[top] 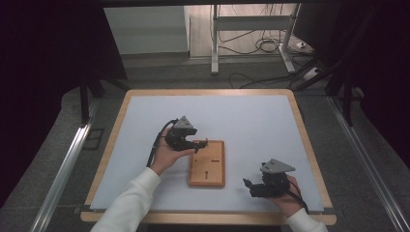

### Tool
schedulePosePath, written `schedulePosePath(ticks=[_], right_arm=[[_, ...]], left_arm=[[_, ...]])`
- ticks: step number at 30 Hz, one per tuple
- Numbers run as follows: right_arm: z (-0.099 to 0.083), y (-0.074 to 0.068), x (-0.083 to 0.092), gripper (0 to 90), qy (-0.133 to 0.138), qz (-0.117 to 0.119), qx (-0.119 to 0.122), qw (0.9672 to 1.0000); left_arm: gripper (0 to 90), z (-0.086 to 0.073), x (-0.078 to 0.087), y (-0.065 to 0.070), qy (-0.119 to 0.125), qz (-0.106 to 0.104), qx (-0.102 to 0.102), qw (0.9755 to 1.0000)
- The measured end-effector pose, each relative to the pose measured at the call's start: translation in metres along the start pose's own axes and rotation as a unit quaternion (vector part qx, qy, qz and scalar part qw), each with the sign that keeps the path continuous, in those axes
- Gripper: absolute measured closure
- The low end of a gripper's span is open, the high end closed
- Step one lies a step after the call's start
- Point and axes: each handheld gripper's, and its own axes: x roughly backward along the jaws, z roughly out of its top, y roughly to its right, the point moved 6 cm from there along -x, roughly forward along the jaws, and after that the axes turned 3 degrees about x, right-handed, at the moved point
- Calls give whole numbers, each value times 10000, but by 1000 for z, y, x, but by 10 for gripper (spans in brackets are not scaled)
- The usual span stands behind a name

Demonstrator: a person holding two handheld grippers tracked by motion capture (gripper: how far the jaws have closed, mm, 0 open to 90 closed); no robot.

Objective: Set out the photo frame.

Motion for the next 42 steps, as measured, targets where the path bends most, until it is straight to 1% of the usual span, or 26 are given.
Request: schedulePosePath(ticks=[2,5,7,9,15,22,24,26,30,31,32,33,34,35,39,40,42], right_arm=[[0,0,0,104,-1,-10,7,10000],[0,1,1,104,10,-32,-11,10000],[0,1,1,104,10,-43,-8,10000],[0,1,1,104,12,-47,-5,10000],[-1,1,0,104,-4,-43,-3,10000],[-1,1,0,104,-10,-40,8,10000],[-1,0,0,104,-10,-32,12,10000],[-1,0,0,104,-11,-26,16,10000],[-1,0,0,105,-24,-25,19,10000],[-1,0,0,105,-24,-25,17,10000],[-1,0,0,104,-16,-31,13,10000],[-1,0,0,104,-14,-31,11,10000],[-1,0,0,104,-21,-27,13,10000],[-1,0,-1,104,-23,-27,10,10000],[-1,0,0,104,-15,-24,13,10000],[-1,0,0,104,-9,-22,12,10000],[0,-1,0,104,4,-17,39,10000]], left_arm=[[297,-1,-6,0,-32,-16,-50,10000],[323,-3,-13,1,-65,-30,-195,9998],[369,-4,-17,1,-102,-10,-295,9995],[413,-6,-21,1,-150,49,-352,9993],[510,-8,-31,4,-223,28,-428,9988],[623,-9,-35,3,-232,30,-538,9983],[654,-9,-35,3,-240,-5,-522,9983],[675,-8,-37,2,-180,-39,-424,9989],[742,-8,-40,0,-200,-106,-365,9991],[757,-9,-40,-1,-231,-121,-379,9989],[772,-8,-42,-1,-195,-136,-319,9992],[783,-9,-42,-2,-240,-130,-348,9990],[796,-9,-43,-2,-210,-141,-288,9993],[810,-9,-44,-3,-236,-141,-297,9992],[832,-9,-45,-3,-264,-150,-327,9990],[833,-8,-46,-2,-234,-157,-284,9992],[835,-8,-46,-3,-247,-182,-286,9991]])
